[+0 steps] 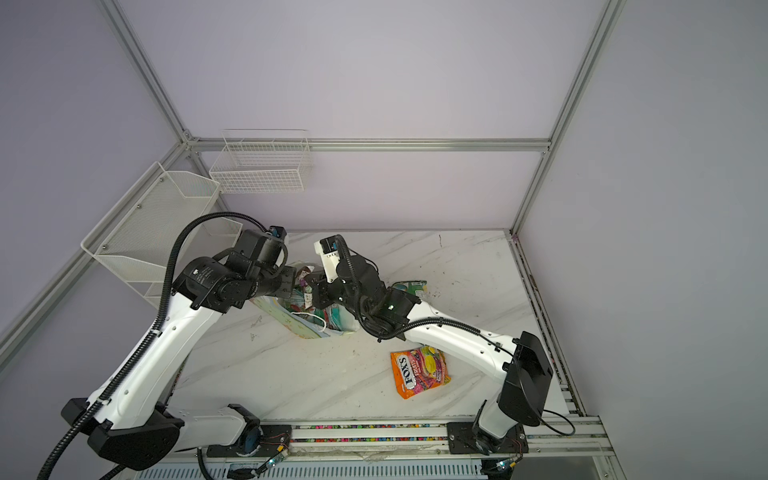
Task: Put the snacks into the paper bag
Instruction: 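Carry the chocolate bar over the bag's opening beside the left gripper, then lower the chocolate bar into the bag and open the right gripper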
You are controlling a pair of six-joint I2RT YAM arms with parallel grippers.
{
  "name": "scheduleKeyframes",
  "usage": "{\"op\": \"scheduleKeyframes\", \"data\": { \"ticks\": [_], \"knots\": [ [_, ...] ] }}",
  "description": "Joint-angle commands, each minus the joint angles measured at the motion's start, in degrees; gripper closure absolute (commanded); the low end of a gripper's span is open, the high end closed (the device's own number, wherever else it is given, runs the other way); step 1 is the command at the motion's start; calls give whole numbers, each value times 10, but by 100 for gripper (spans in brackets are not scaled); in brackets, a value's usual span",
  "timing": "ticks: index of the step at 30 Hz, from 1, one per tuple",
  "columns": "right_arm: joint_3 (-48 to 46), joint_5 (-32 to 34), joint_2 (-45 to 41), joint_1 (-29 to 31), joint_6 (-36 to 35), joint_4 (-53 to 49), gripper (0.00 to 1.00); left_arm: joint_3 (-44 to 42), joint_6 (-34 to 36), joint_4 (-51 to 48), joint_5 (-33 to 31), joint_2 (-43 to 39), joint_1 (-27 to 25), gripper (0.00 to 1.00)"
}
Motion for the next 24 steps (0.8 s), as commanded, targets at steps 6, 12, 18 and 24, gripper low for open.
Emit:
{"op": "scheduleKeyframes", "data": {
  "ticks": [6, 12, 18, 24],
  "knots": [
    [13, 12, 3, 5, 2, 12, 100, 41, -6, 1, 2, -14, -2, 100],
    [21, 11, 8, 5, 3, 5, 58, 39, -6, 1, 2, -15, -2, 100],
    [-12, 2, -38, 5, 7, 48, 3, 36, -6, 1, -1, -18, -2, 100],
    [-14, 21, -69, 6, 5, 17, 3, 37, -7, 2, 1, -14, -2, 100]
  ]
}}
